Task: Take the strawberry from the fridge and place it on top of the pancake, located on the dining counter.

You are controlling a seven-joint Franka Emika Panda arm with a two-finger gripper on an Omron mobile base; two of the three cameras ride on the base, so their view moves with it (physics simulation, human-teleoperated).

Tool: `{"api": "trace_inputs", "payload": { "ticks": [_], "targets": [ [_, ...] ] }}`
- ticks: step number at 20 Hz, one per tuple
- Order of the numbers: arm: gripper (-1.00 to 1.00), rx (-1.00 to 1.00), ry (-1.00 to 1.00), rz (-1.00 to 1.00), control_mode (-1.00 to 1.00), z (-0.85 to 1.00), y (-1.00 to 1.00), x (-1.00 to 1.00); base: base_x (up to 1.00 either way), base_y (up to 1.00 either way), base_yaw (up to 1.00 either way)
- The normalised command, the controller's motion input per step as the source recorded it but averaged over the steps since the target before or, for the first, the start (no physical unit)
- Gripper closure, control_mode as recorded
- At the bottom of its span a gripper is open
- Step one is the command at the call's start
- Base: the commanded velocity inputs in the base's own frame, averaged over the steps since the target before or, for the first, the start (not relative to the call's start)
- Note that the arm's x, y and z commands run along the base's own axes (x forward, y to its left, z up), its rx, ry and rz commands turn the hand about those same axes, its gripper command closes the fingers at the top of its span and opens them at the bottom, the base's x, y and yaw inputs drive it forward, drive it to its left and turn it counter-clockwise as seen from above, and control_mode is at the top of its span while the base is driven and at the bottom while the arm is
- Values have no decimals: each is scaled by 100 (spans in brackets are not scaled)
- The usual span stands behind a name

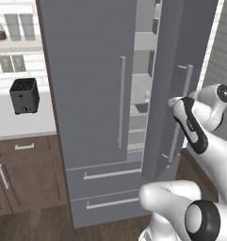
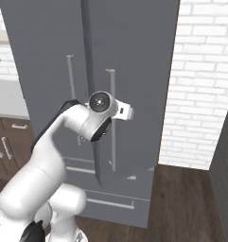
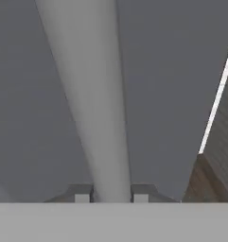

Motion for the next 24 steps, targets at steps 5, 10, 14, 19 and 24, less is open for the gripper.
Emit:
{"api": "trace_inputs", "payload": {
  "ticks": [5, 10, 14, 19, 24],
  "targets": [
    [-100, 18, 7, -5, -100, 3, -92, -87, 0, 0, 0],
    [-100, -3, 2, -1, -100, 45, 0, -53, 0, 0, 0],
    [-100, -36, 0, 0, -100, 65, 71, -59, 0, 0, 0],
    [-100, -64, 16, -1, -100, 12, 100, -21, 0, 0, 0],
    [-100, -58, 50, -13, -100, 7, 75, 52, 0, 0, 0]
  ]
}}
